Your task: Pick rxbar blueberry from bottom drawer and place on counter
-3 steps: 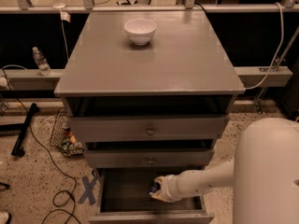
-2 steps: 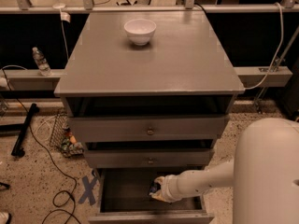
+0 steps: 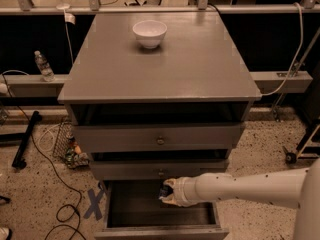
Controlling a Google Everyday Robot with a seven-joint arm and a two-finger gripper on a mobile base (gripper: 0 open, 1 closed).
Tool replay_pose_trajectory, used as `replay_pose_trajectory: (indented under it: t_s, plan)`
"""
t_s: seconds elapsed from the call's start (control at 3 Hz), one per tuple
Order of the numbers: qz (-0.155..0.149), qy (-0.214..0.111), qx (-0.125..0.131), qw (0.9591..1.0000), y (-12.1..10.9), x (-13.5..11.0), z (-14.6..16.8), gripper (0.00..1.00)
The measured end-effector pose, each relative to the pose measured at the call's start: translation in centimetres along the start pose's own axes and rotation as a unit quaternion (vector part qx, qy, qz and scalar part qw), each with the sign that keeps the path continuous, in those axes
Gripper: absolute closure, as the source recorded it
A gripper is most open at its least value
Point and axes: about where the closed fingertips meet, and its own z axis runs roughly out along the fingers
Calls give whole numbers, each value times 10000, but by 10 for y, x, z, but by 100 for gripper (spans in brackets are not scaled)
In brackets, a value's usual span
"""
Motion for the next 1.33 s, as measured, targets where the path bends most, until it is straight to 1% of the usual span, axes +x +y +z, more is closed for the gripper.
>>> replay_pose_trajectory:
  t_s: [0.33,0.67,1.0,1.33]
  plan:
    - [-286,-231,44,9993,-13,-21,-22,100]
    - [-465,-543,0,9974,-24,-39,-40,100]
    - [-577,-573,-122,9966,-19,-42,-42,100]
    - [-558,-569,-106,9968,-20,-42,-41,100]
